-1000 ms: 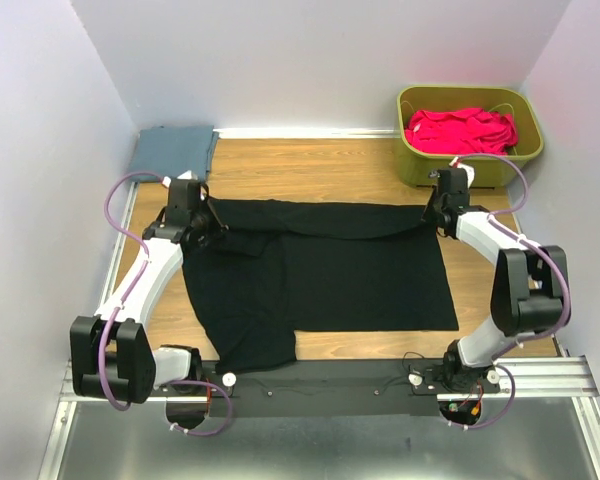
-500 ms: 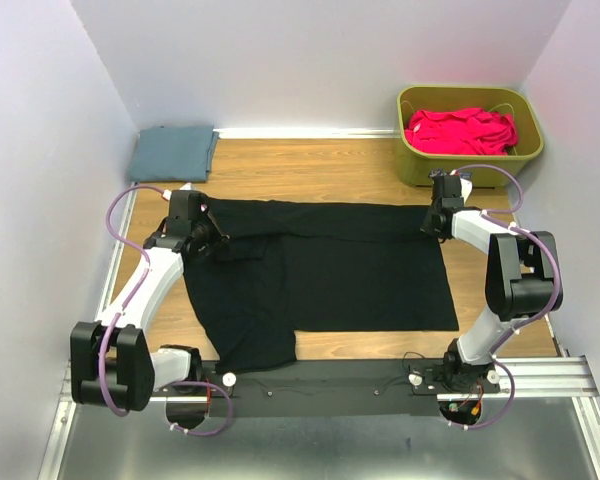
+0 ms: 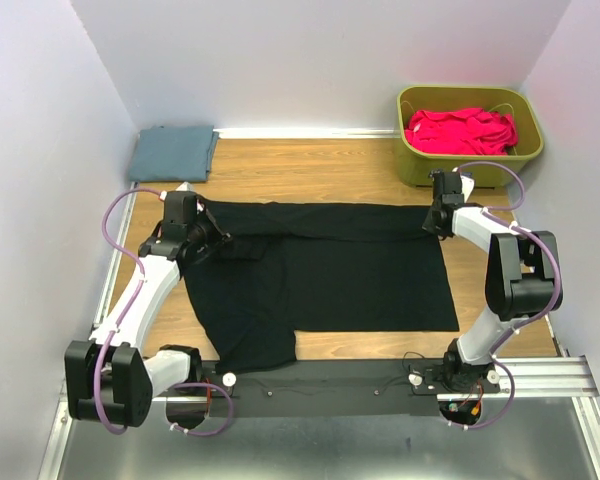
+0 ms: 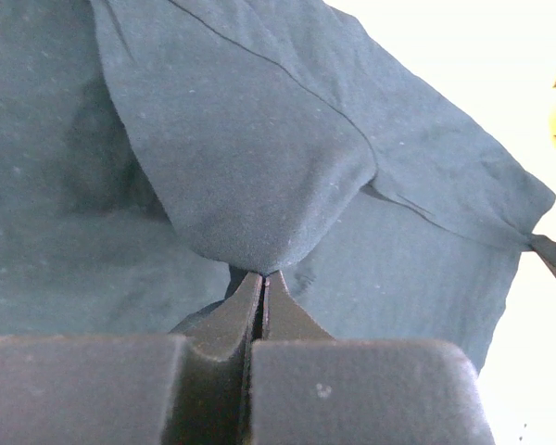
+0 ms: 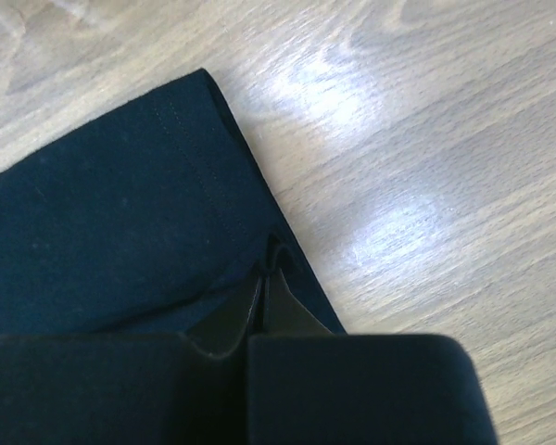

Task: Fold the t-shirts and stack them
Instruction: Fold the tshirt

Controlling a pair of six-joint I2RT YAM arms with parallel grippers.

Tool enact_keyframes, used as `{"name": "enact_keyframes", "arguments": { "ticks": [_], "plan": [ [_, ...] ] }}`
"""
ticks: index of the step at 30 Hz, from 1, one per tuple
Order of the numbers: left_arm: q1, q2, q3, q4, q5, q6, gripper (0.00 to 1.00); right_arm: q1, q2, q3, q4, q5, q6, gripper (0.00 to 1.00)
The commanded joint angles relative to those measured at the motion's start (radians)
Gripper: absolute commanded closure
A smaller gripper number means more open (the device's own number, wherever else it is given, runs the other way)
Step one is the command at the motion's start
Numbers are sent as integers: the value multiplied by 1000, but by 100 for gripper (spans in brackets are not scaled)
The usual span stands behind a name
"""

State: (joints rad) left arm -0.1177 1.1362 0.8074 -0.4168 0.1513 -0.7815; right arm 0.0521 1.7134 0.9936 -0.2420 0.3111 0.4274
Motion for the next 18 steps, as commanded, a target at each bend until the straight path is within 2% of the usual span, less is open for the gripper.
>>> {"name": "enact_keyframes", "arguments": {
  "ticks": [1,8,10,12,13,14,15,16,17,18],
  "plan": [
    [6,-36,-48,-8,66,-53,100,-9,29,30,-36,49,20,99],
    [4,-52,-174,49,99,-101,100,-9,52,36,-40,37,36,99],
    [6,-50,-194,62,99,-107,97,-8,63,43,-46,22,34,93],
    [6,-55,-217,72,103,-117,88,-9,61,50,-55,8,30,85],
    [6,-65,-220,72,102,-120,83,-9,52,51,-66,5,28,71],
    [6,-70,-220,72,100,-121,78,-8,45,54,-72,-3,27,65],
    [6,-79,-215,63,93,-122,66,-8,32,59,-85,-12,25,60],
    [6,-102,-203,55,85,-124,60,-8,6,62,-92,-21,27,51],
    [6,-114,-194,47,77,-122,44,-8,-9,66,-100,-29,27,46],
    [6,-127,-183,36,65,-121,38,-9,-24,69,-109,-29,31,42]
  ]
}}
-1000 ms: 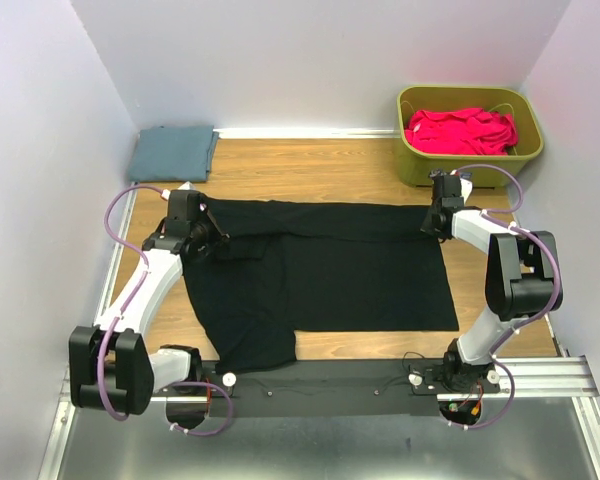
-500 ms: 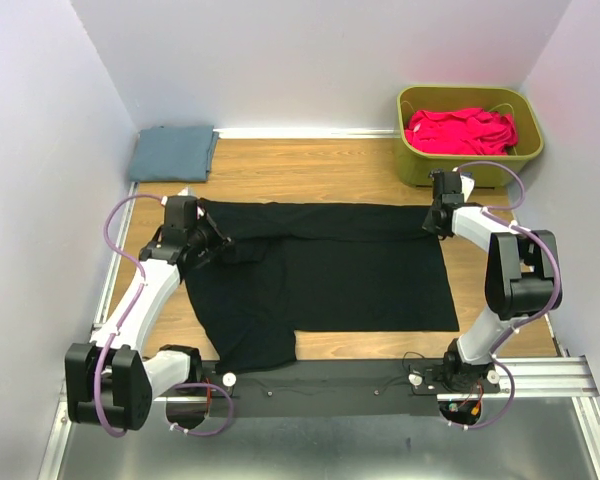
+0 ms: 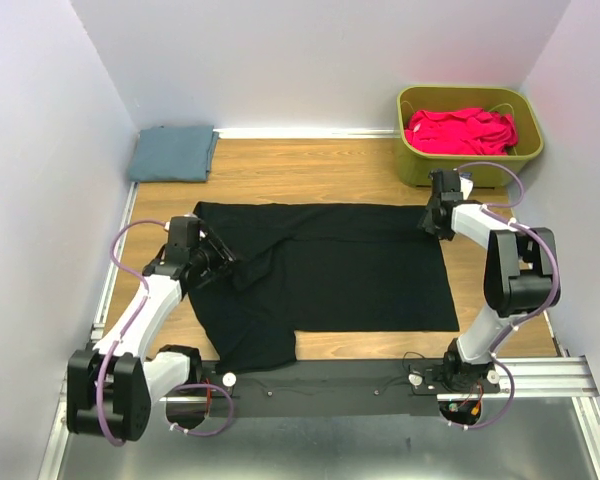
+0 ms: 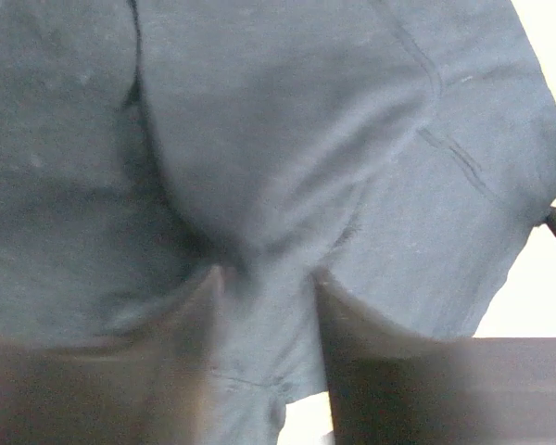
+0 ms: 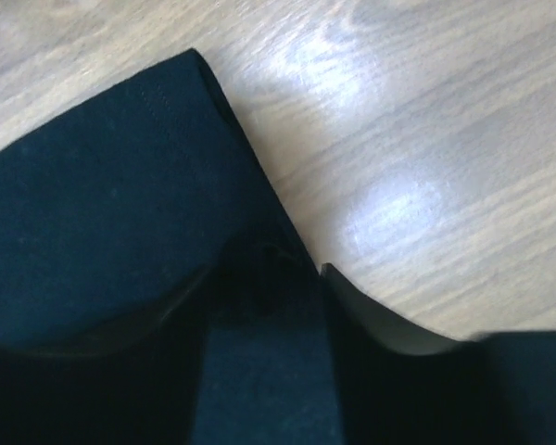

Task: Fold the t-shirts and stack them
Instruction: Fold the tshirt

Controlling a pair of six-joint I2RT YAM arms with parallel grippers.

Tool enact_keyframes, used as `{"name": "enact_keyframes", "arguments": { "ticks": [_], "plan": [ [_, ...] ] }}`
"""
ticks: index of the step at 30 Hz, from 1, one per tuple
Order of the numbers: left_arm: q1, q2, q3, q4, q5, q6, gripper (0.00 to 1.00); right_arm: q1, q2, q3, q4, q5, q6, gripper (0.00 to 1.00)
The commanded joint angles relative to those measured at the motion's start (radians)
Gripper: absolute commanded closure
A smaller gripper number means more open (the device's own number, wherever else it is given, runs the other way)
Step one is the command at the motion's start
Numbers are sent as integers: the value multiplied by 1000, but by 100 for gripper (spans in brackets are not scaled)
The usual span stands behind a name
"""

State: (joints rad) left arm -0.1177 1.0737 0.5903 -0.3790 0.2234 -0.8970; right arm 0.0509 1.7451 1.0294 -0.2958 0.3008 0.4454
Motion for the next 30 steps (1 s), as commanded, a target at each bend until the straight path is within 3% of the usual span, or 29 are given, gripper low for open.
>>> {"name": "enact_keyframes", "arguments": {
  "ticks": [1,3,6,9,13,18,24,30],
  "plan": [
    [6,-87,61,-24,-40,3,35,-6,-85,41,-69,-22,19,36],
    [6,-103,90,-58,-129,23,27,-6,-111,44,-74,-34,22,33],
    [29,-98,143,-75,-216,75,26,-8,-130,66,-72,-72,35,32],
    [76,-16,181,0,-337,168,26,-6,-98,92,-71,-98,36,32],
    [136,136,227,135,-371,268,26,-16,-52,107,-43,-123,56,35],
    [168,314,336,276,-355,348,39,-28,-42,90,75,-216,81,41],
    [176,551,492,279,-270,356,56,-46,-10,75,136,-279,170,61],
    [174,687,542,308,-162,333,60,-78,47,49,175,-296,234,74]
  ]
}}
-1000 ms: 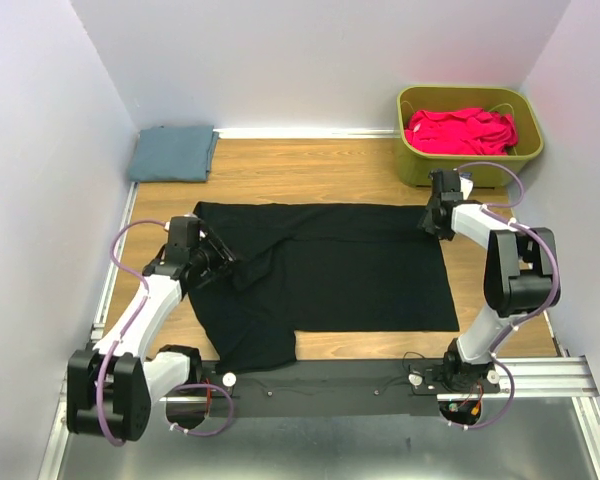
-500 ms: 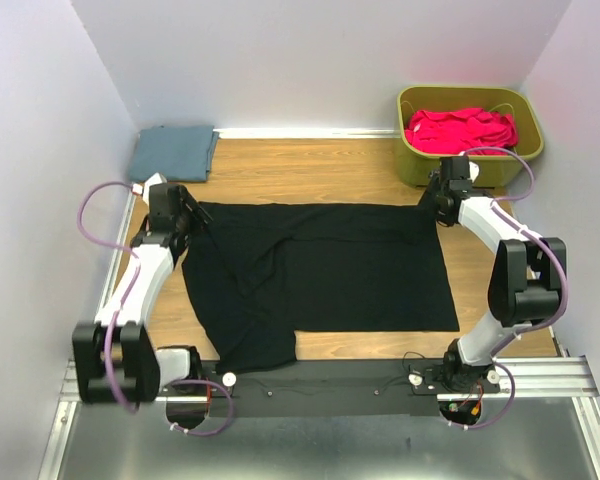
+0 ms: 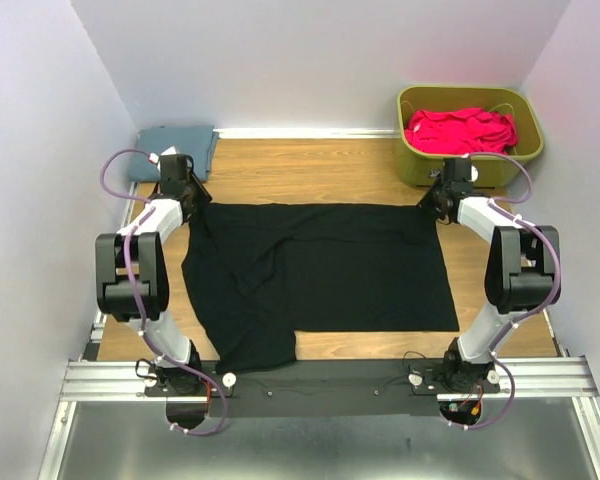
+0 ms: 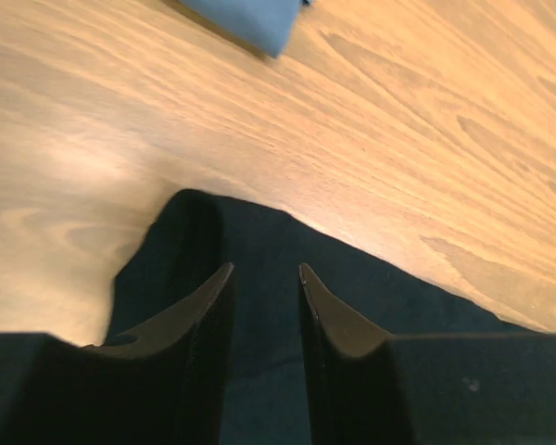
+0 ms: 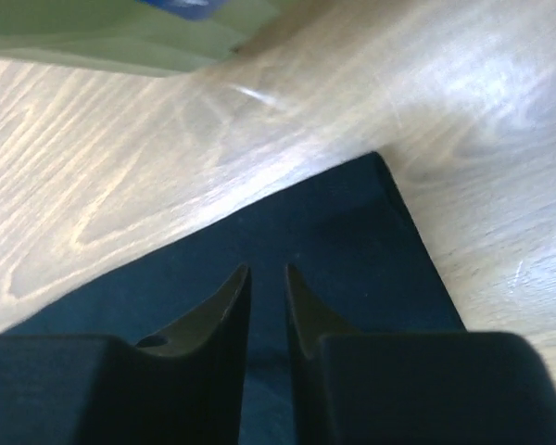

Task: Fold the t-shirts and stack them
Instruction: Fold the tshirt

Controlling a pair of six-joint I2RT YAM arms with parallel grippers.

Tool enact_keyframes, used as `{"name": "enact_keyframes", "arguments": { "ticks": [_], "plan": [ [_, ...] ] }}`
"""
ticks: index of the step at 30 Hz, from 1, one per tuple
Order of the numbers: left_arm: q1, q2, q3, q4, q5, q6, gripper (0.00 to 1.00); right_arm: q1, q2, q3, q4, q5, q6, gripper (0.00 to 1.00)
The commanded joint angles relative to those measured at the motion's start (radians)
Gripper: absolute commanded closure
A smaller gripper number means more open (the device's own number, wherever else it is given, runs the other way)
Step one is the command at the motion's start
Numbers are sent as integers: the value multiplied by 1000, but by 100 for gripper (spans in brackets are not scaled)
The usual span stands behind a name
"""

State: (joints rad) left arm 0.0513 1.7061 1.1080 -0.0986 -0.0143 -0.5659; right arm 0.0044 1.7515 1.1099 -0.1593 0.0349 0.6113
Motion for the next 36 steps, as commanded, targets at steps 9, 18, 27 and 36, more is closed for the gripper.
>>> {"name": "enact_keyframes", "arguments": {
  "ticks": [9,18,27,36],
  "plan": [
    [9,170,42,16,31,-37,72,-119,158,-68,89,-96,189,79],
    [81,247,107,-82,-29,-37,85,-185,247,-55,96,-44,191,80],
    [84,207,113,-67,8,-40,77,-192,195,11,73,-87,25,76],
    [48,-3,55,-58,7,-28,40,-192,22,12,-29,-90,-30,66]
  ]
}}
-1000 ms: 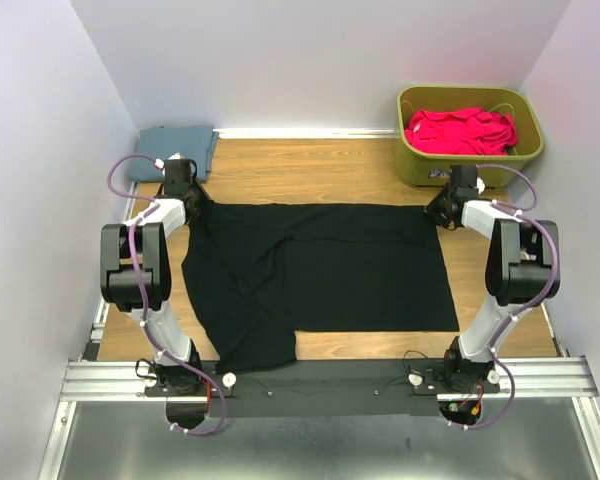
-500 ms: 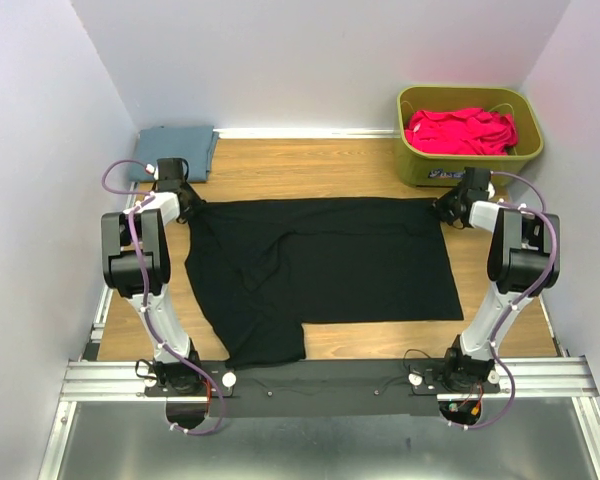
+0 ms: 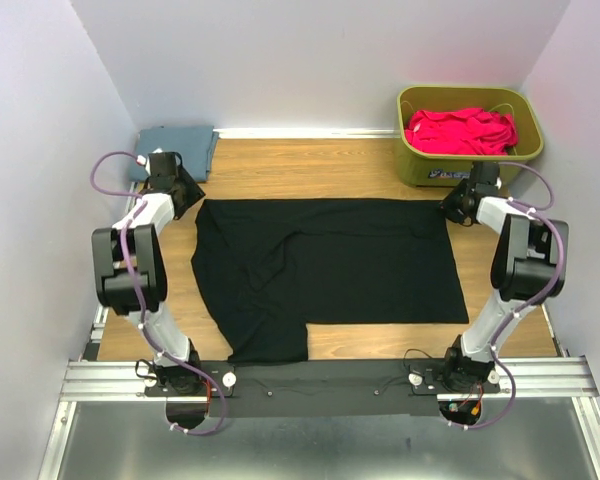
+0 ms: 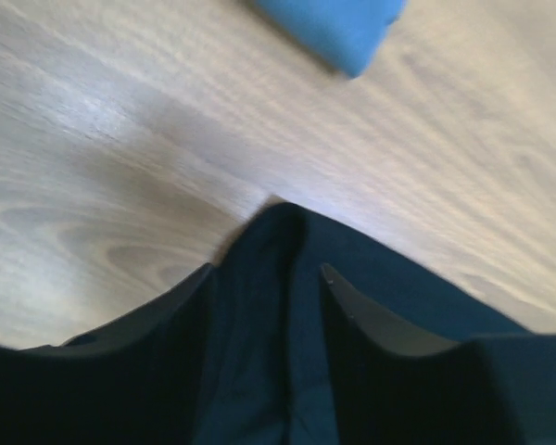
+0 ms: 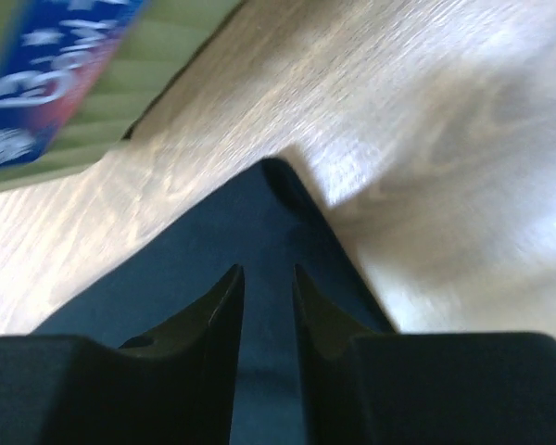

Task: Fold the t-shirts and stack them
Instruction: Fold the tshirt

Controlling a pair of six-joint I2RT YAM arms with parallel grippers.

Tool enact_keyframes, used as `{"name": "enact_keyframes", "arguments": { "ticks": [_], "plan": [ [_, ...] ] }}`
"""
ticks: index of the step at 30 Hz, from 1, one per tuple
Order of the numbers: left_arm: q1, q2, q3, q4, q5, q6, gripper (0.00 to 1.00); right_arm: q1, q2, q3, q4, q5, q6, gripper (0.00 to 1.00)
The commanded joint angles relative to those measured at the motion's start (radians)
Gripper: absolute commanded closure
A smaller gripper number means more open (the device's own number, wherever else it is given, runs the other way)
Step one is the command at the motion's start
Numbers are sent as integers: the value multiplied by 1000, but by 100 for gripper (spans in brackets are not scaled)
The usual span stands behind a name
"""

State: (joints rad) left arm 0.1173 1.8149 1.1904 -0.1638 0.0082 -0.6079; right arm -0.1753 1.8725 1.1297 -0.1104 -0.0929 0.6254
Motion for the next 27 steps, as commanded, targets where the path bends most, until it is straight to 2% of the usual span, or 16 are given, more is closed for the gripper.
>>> {"name": "enact_keyframes", "arguments": {
  "ticks": [1,6,9,18,27],
  "plan": [
    [-24,-152,-38,4,-17,17,38,-12,-119,-24,-90,57,-41,66],
    [-47,-256,-142,-5,-16,39,29,-12,-225,-123,-143,154,-44,65],
    [-65,-316,-201,-5,-16,62,25,-13,-248,-172,-149,121,-35,65],
    [-103,-407,-307,32,-47,108,7,-15,-210,-214,-147,134,14,65],
    [-116,-436,-350,60,-79,125,6,-18,-214,-237,-146,205,42,65]
  ]
}}
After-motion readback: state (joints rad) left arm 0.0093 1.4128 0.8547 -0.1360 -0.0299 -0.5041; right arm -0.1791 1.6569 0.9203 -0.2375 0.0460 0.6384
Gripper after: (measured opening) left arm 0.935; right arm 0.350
